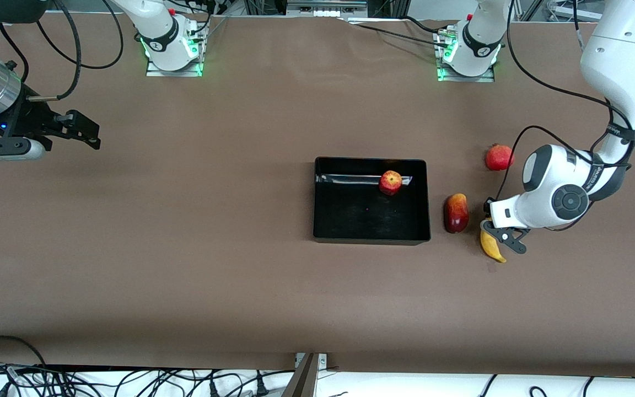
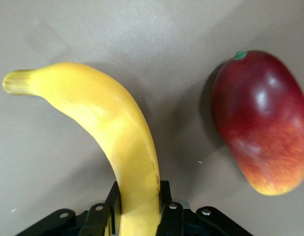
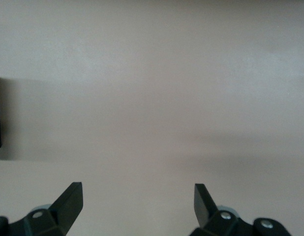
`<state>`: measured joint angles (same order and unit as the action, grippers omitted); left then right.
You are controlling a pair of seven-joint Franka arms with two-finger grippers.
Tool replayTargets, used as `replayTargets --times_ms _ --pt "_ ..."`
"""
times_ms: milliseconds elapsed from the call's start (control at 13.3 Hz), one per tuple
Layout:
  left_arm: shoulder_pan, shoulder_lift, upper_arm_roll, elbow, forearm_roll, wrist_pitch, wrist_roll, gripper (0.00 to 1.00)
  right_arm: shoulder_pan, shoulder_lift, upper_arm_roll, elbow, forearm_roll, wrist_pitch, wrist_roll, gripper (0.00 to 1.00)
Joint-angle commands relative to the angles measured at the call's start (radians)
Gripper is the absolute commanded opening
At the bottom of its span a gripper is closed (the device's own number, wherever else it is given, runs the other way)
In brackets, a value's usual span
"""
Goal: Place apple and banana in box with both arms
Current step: 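Carry the yellow banana over the black box with the left gripper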
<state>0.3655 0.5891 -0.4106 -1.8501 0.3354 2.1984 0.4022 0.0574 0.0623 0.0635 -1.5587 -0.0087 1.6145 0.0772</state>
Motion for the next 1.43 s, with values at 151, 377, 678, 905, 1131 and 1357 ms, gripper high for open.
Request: replayTargets --times_ms 151,377,678,905,1131,1357 --pt "-0.020 -0.069 -0.118 0.242 0.007 -0.406 -0.017 0.00 0.002 0.001 0.001 0.011 -0.017 -0.001 0.006 1.00" --pt "-0.175 -0.069 -0.151 0.369 -0.054 -0.515 -0.203 0.00 0.002 0.001 0.001 0.011 -0.017 -0.001 0.004 1.00" --pt "-0.448 0.006 -0.148 0.396 -0.128 -0.462 -0.735 0.00 0.002 0.001 0.001 0.011 -0.017 -0.001 0.004 1.00" --pt "-0.536 0.101 -0.143 0.377 -0.125 -0.312 -0.918 0.00 0.002 0.001 0.001 0.011 -0.017 -0.001 0.004 1.00" --pt "-0.560 0.162 -0.139 0.370 -0.125 -0.215 -0.941 0.00 0.002 0.001 0.001 0.011 -0.017 -0.001 0.004 1.00" --pt "-0.582 0.214 -0.129 0.367 -0.116 -0.181 -0.947 0.00 0.002 0.001 0.002 0.011 -0.017 -0.001 0.004 1.00"
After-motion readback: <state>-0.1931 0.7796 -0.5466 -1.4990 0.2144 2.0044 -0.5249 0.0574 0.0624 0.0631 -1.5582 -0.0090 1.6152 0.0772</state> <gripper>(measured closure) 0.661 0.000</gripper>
